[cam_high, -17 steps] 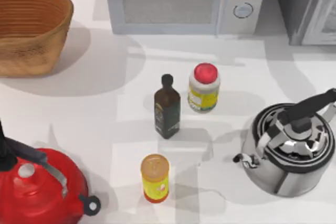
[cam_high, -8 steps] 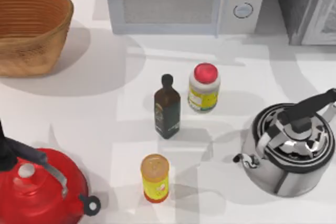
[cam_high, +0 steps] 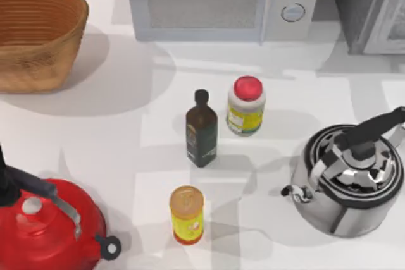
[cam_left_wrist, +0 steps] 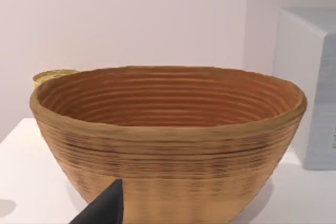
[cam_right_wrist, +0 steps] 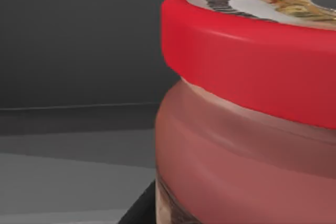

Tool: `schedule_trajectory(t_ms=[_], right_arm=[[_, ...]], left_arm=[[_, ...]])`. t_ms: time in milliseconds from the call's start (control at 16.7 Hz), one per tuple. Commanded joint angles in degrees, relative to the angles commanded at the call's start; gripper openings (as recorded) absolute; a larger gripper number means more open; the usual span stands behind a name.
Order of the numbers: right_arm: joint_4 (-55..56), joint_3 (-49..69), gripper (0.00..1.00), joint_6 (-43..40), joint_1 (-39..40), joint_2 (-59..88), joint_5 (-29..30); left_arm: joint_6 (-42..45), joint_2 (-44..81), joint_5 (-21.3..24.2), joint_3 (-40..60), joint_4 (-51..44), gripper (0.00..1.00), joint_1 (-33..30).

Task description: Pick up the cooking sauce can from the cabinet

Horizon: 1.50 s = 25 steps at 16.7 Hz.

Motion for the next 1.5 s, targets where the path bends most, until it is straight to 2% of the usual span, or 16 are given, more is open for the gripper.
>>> schedule_trajectory(t_ms=[960,1200,1500], right_arm=[[27.6,-85.2,0.0,-1.8,-13.9,-55.5,-18.0],[31.2,-95.3,0.0,-2.2,-16.2,-62.9,-20.0],[31.8,-96.9,0.0,-2.4,-16.8,-64.1,-20.2]], left_arm=[[0.0,0.0,0.0,0.0,0.0,1.0,0.0],[0.0,0.0,0.0,0.0,0.0,1.0,0.0],[0.0,0.0,0.0,0.0,0.0,1.0,0.0]])
